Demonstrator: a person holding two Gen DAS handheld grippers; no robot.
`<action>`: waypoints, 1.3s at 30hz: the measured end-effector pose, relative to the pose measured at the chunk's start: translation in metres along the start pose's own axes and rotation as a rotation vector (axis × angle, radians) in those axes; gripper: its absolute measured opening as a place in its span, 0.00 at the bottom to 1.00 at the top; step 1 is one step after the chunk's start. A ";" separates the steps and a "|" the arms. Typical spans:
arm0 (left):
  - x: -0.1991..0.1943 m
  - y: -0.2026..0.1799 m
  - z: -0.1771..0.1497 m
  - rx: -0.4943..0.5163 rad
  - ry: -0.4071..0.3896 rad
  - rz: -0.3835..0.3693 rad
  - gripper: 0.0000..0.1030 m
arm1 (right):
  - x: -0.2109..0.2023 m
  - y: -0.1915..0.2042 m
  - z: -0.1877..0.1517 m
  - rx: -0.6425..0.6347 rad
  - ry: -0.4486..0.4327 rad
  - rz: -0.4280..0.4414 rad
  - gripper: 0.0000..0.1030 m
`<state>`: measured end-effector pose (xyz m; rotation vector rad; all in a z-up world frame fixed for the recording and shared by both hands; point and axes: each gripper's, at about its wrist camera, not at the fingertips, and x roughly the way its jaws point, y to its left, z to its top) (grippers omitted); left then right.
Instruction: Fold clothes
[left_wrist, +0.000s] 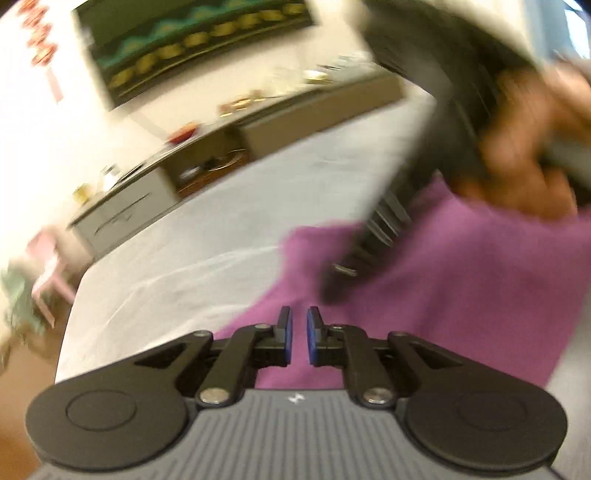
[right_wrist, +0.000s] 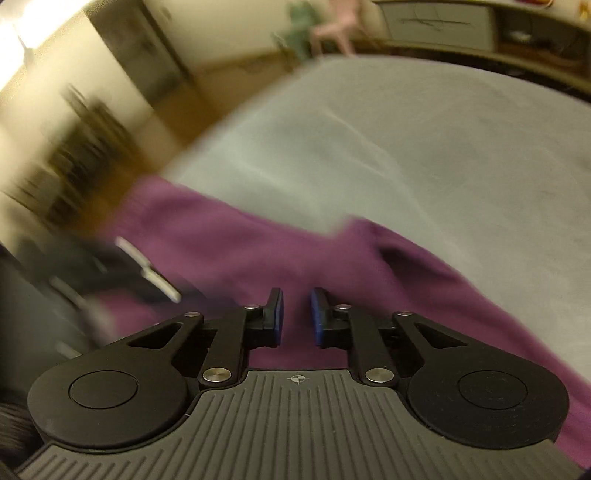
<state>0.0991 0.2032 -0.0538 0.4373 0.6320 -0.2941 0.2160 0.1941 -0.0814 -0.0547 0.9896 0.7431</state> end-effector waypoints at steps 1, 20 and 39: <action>0.003 0.009 -0.002 -0.042 0.018 0.014 0.10 | 0.003 -0.005 0.004 -0.005 -0.016 -0.046 0.00; 0.041 0.093 -0.020 -0.513 0.183 0.166 0.11 | 0.005 0.002 -0.005 -0.116 -0.110 -0.273 0.15; -0.006 0.159 -0.080 -0.761 0.211 0.308 0.07 | -0.194 -0.163 -0.179 0.306 -0.142 -0.539 0.32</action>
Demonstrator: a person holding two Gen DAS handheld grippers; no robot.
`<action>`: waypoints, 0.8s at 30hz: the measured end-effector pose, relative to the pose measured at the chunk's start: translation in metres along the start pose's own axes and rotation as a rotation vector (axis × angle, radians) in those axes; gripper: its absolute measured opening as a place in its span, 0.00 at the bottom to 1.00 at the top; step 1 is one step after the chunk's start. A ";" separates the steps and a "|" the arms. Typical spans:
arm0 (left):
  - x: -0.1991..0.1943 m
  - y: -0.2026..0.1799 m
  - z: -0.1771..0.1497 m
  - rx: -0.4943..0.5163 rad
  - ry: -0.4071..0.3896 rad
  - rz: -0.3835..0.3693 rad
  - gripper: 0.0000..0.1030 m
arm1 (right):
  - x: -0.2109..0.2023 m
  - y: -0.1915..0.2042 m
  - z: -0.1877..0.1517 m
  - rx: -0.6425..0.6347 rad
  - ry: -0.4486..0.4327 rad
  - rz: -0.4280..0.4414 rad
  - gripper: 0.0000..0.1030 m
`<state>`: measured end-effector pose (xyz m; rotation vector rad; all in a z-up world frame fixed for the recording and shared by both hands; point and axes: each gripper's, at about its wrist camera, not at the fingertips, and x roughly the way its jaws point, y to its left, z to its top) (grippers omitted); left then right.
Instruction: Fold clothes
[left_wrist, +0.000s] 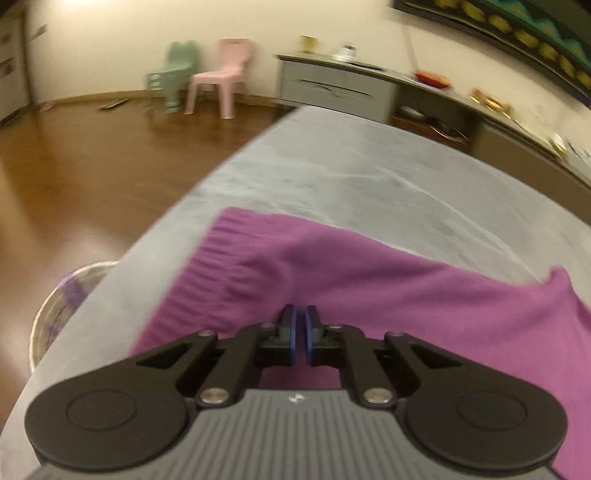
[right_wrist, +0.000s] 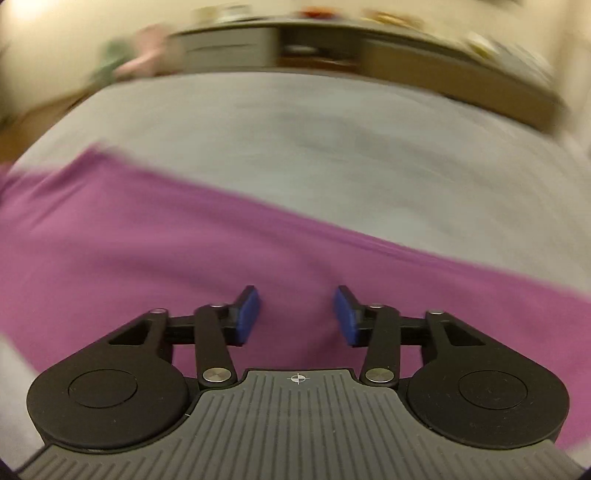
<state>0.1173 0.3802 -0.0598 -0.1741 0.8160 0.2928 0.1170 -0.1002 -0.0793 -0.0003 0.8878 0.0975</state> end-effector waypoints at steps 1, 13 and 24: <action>-0.004 -0.004 -0.002 0.026 -0.009 0.029 0.07 | -0.005 -0.024 -0.002 0.061 -0.002 -0.019 0.33; -0.002 -0.037 -0.019 0.238 -0.067 0.239 0.10 | -0.025 -0.235 -0.023 0.235 -0.066 -0.238 0.46; -0.021 0.003 -0.005 -0.098 -0.061 0.128 0.21 | -0.020 -0.276 -0.026 0.278 -0.165 -0.247 0.34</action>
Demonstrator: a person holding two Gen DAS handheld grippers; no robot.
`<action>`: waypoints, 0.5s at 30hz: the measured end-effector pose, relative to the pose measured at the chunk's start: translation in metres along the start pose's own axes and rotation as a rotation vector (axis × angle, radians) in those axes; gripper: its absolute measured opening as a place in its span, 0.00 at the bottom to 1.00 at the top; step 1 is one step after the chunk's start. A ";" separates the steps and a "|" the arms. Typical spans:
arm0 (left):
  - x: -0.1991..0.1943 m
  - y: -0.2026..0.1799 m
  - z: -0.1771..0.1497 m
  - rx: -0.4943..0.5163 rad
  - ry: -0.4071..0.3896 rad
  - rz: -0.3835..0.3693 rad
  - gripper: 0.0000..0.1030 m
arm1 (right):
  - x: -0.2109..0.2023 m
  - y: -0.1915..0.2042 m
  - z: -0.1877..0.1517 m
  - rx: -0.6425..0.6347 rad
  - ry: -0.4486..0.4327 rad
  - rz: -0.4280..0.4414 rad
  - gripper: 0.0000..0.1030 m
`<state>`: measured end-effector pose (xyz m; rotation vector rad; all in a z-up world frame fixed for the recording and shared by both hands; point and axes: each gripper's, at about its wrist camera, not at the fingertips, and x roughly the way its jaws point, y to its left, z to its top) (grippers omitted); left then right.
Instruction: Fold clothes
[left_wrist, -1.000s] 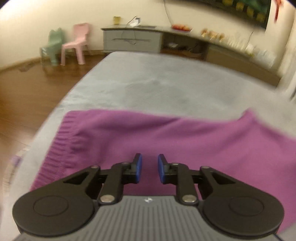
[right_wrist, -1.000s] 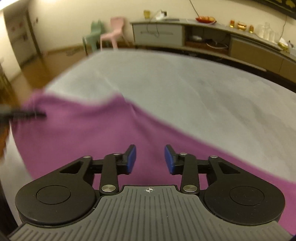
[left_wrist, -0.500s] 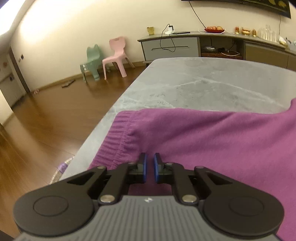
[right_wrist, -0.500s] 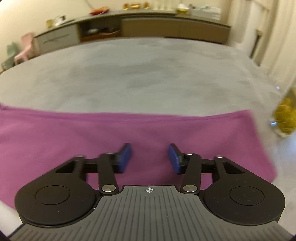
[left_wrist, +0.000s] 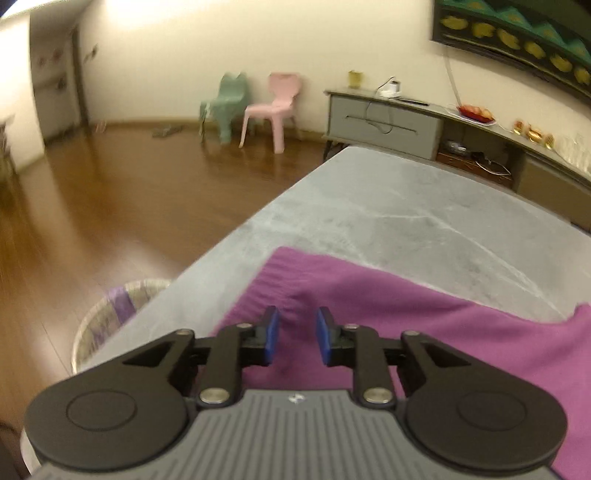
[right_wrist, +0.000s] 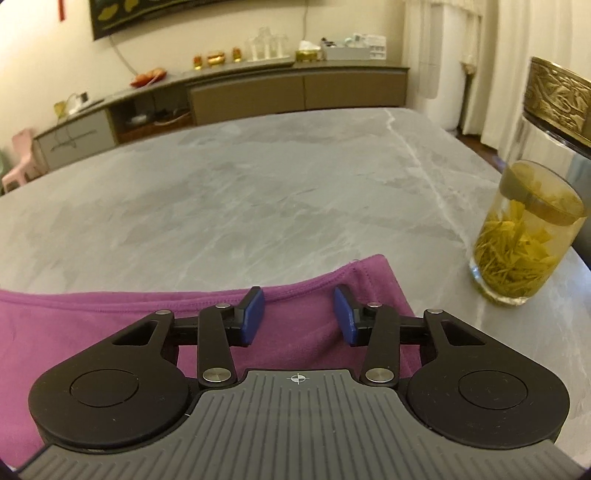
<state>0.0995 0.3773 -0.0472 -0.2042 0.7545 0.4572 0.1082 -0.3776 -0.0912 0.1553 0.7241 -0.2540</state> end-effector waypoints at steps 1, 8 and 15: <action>0.001 0.005 -0.001 -0.017 0.013 -0.005 0.20 | -0.005 -0.001 0.002 0.012 -0.003 -0.013 0.28; 0.001 0.013 -0.009 0.006 0.046 -0.096 0.23 | -0.016 0.000 0.006 -0.010 0.007 -0.091 0.29; -0.043 0.064 -0.010 -0.256 -0.082 -0.180 0.40 | -0.028 0.020 0.014 -0.068 0.016 -0.153 0.39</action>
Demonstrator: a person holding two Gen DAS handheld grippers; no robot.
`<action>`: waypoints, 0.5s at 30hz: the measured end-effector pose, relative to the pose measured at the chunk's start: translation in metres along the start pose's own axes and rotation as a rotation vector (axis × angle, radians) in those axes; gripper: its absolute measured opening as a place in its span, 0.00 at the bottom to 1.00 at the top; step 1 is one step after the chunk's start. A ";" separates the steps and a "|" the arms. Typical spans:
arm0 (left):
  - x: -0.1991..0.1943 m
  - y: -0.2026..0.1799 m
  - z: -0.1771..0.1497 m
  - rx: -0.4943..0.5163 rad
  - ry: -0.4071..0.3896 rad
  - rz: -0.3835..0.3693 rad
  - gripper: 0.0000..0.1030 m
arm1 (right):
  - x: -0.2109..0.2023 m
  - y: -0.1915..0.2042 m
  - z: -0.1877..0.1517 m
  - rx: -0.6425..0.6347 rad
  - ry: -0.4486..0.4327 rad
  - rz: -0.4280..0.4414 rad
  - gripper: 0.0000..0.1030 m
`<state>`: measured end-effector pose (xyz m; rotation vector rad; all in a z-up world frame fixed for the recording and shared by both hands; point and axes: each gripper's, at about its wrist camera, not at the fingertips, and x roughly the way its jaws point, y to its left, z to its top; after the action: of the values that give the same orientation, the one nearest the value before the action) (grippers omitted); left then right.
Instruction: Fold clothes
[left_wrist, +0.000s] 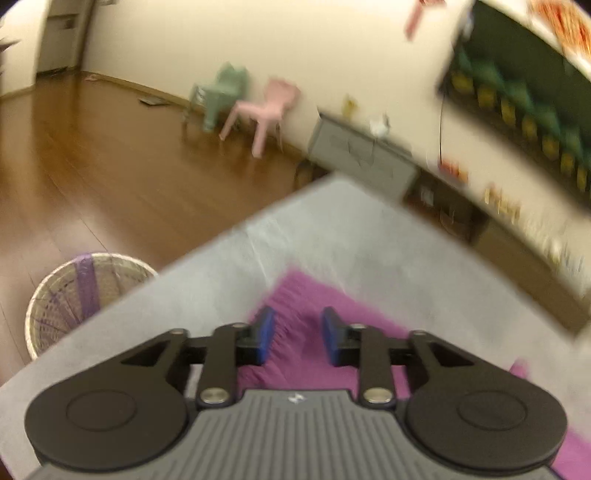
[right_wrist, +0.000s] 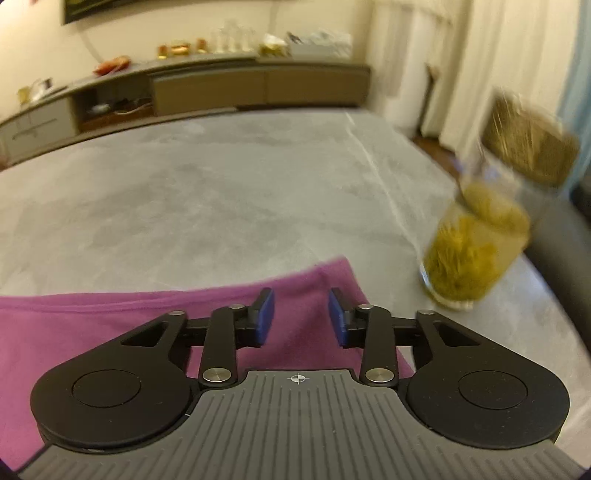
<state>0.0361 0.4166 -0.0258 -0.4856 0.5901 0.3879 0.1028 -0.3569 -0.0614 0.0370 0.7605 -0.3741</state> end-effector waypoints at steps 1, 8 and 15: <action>-0.002 0.007 -0.002 -0.017 0.010 0.037 0.40 | -0.007 0.010 0.001 -0.033 -0.017 0.001 0.45; 0.006 0.011 -0.015 0.073 0.102 0.096 0.22 | -0.026 0.090 0.004 -0.247 -0.048 0.106 0.47; -0.017 -0.002 -0.011 0.091 -0.013 -0.096 0.10 | -0.038 0.146 -0.001 -0.375 -0.014 0.217 0.47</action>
<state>0.0190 0.4061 -0.0224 -0.4216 0.5673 0.2714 0.1266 -0.2086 -0.0510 -0.2338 0.7941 -0.0223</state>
